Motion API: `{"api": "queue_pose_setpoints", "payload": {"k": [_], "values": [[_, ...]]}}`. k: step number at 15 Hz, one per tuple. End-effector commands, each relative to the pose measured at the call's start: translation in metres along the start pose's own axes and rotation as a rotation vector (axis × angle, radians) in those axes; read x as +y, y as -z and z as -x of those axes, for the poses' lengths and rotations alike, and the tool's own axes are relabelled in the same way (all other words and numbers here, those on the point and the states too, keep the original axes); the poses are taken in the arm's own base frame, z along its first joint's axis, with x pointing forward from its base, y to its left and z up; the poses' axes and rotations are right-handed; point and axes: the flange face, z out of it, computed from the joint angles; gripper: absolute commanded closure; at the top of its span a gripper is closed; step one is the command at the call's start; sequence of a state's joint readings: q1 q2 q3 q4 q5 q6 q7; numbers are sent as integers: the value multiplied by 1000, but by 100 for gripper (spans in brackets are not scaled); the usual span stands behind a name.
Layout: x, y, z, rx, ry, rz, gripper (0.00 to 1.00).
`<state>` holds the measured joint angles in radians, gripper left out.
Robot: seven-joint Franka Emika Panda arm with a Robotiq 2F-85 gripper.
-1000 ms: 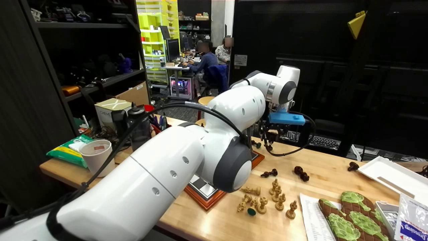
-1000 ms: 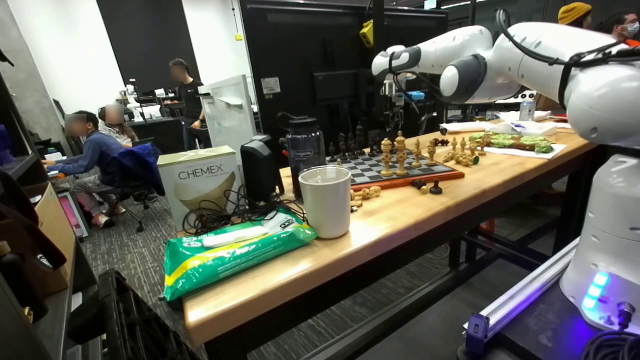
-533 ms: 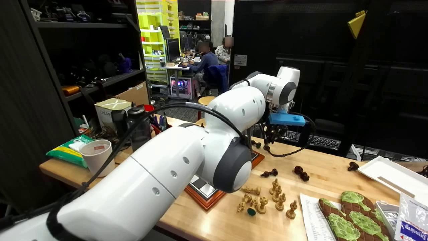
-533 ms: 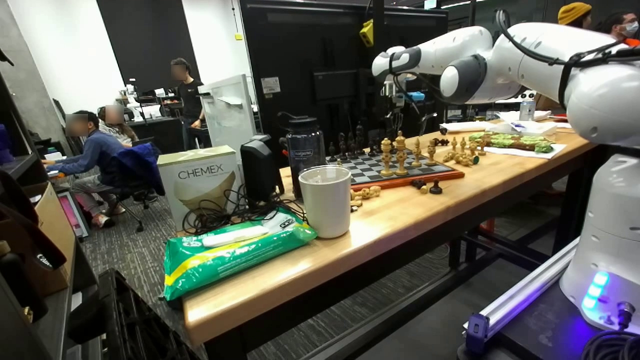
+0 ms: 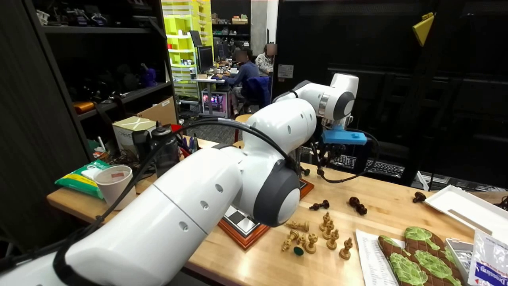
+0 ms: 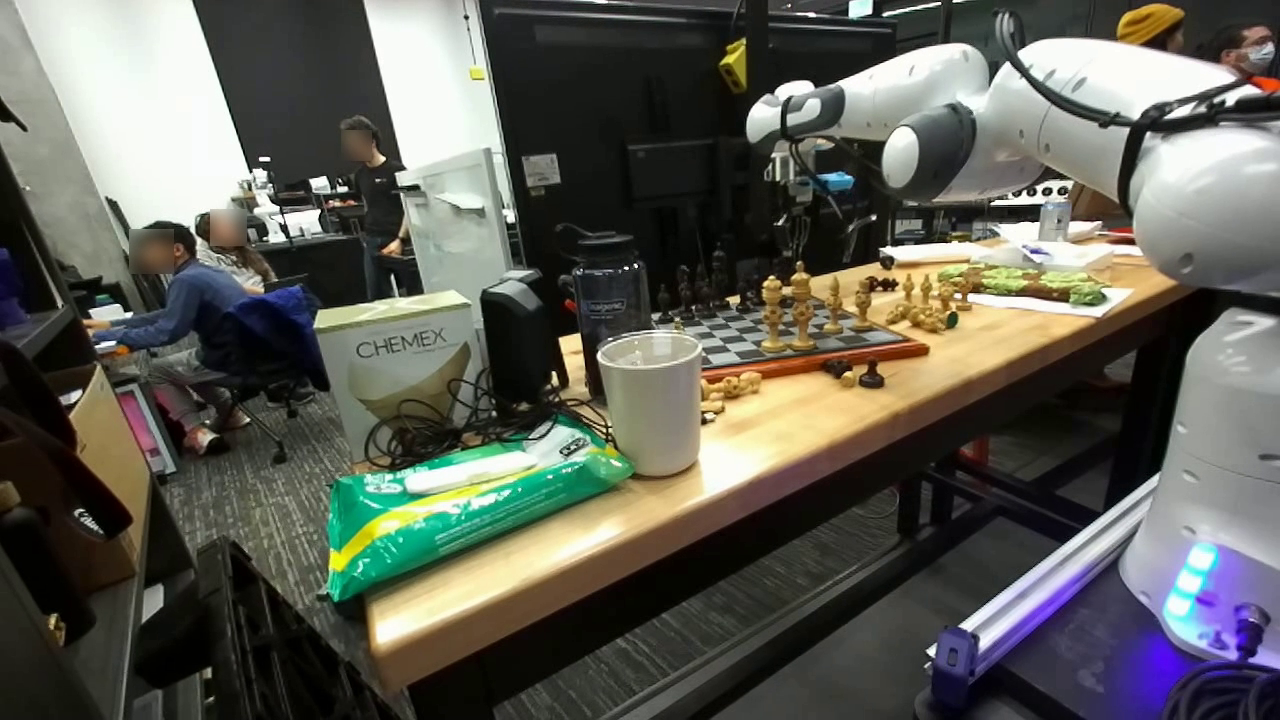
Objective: Put the dark brown chess piece on the board
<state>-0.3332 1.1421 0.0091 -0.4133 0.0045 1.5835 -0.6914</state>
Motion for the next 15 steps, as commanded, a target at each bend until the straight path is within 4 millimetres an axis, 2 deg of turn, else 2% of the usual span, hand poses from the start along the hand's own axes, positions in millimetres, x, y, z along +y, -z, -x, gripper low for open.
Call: {"api": "queue_pose_setpoints", "payload": {"k": [1, 5, 8, 15], "values": [[-5, 36, 6, -25, 9, 26, 93], [-13, 61, 10, -37, 0, 15, 93], [-20, 72, 13, -55, -7, -4, 93], [-33, 79, 8, -65, -18, -15, 93]]}}
